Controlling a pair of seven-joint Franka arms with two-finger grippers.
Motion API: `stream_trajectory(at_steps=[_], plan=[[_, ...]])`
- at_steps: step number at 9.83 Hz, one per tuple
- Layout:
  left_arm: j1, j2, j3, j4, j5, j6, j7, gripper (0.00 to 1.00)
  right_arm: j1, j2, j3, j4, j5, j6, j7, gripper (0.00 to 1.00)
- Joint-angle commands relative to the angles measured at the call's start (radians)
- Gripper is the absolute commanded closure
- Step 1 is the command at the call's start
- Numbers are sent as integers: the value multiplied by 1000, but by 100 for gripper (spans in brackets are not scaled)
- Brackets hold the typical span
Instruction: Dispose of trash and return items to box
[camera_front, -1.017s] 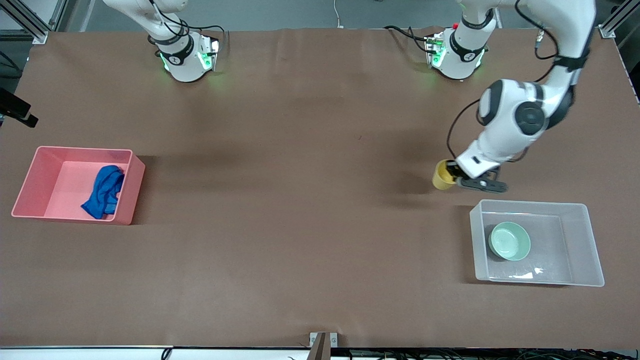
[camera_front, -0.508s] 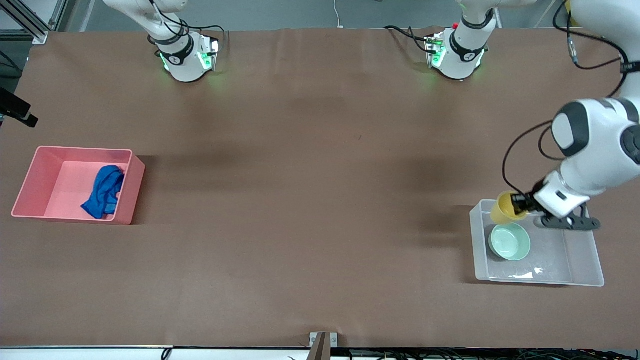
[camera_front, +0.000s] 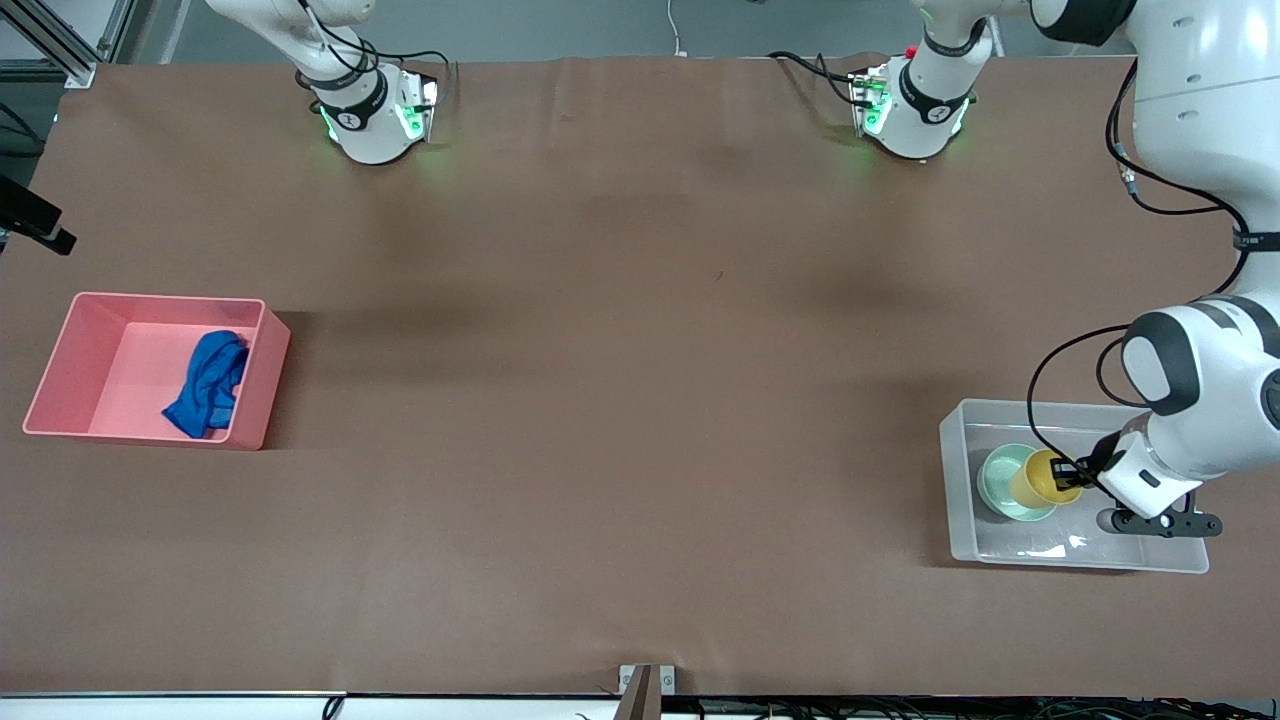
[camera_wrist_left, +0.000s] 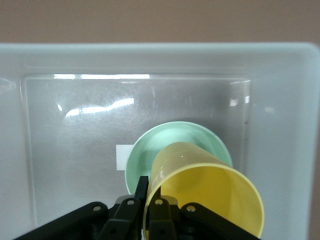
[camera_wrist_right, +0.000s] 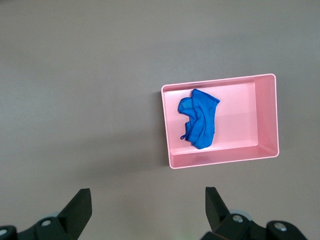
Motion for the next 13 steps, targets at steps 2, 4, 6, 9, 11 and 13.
stream_trajectory(at_steps=[2,4,6,9,11,13], plan=[[-4,45,7,-13,-18,-14,20,92,-1,2,0,8,-1,-11,-9,0],[-4,37,7,-13,-18,-14,20,26,-1,2,0,8,-1,-11,-9,0],[-4,-38,8,-27,-17,-23,29,7,-1,2,0,8,-1,-11,-9,0],[-8,-321,10,-103,-2,-141,52,1,-3,2,0,8,-1,-11,-9,0],[-16,-531,1,-241,64,-182,17,0,-1,2,0,8,-1,-12,-9,0],[-13,-659,-47,-286,113,-292,-7,0,-1,2,0,8,-1,-12,-9,0]])
